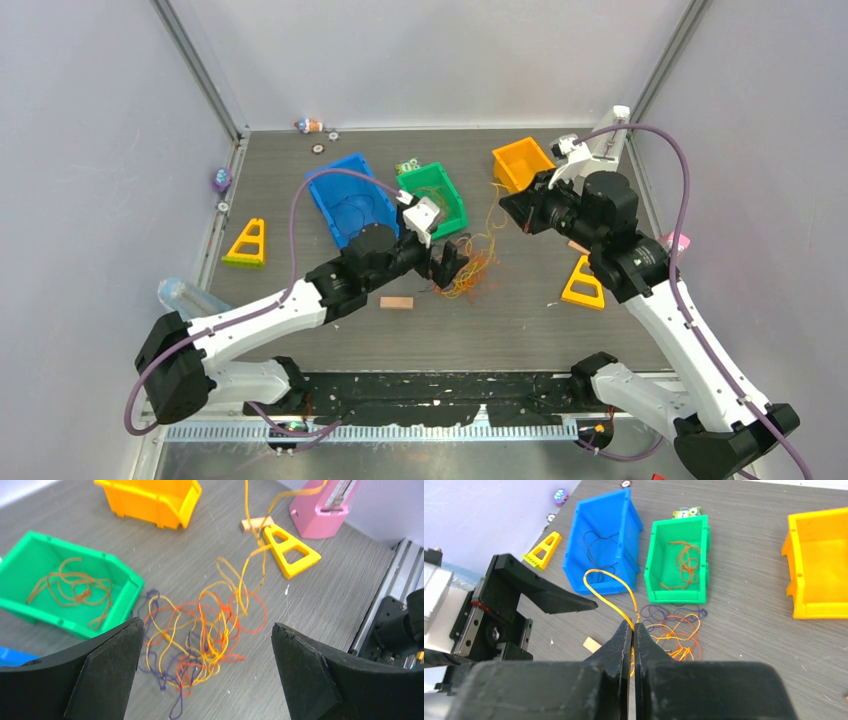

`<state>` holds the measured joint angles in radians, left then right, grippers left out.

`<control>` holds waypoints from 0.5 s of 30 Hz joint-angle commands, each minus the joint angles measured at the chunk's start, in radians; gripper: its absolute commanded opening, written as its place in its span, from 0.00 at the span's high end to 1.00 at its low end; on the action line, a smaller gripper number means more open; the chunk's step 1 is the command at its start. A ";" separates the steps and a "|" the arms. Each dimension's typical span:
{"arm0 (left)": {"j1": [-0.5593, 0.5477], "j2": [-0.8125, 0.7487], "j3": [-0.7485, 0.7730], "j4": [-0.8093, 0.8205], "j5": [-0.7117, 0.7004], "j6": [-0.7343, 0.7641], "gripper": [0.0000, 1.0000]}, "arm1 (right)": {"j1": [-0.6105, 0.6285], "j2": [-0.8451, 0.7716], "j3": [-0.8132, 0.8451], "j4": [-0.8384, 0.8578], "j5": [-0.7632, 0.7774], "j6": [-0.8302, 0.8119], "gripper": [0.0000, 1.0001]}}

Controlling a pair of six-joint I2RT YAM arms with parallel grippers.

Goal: Untangle the cables
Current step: Untie the cable.

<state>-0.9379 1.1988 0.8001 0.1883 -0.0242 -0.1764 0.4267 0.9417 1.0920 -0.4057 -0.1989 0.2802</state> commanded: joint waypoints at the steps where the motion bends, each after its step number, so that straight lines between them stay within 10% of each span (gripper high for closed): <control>1: -0.004 0.028 0.130 0.094 0.012 0.066 0.01 | 0.004 -0.018 0.055 0.065 -0.091 0.005 0.95; 15: -0.004 0.427 0.147 0.407 0.232 -0.095 0.12 | 0.003 -0.012 0.163 0.099 -0.016 0.099 0.95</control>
<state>-0.9379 1.5127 0.9440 0.4454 0.1322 -0.2119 0.4267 0.9447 1.1622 -0.3717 -0.2844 0.3363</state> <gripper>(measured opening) 0.931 0.068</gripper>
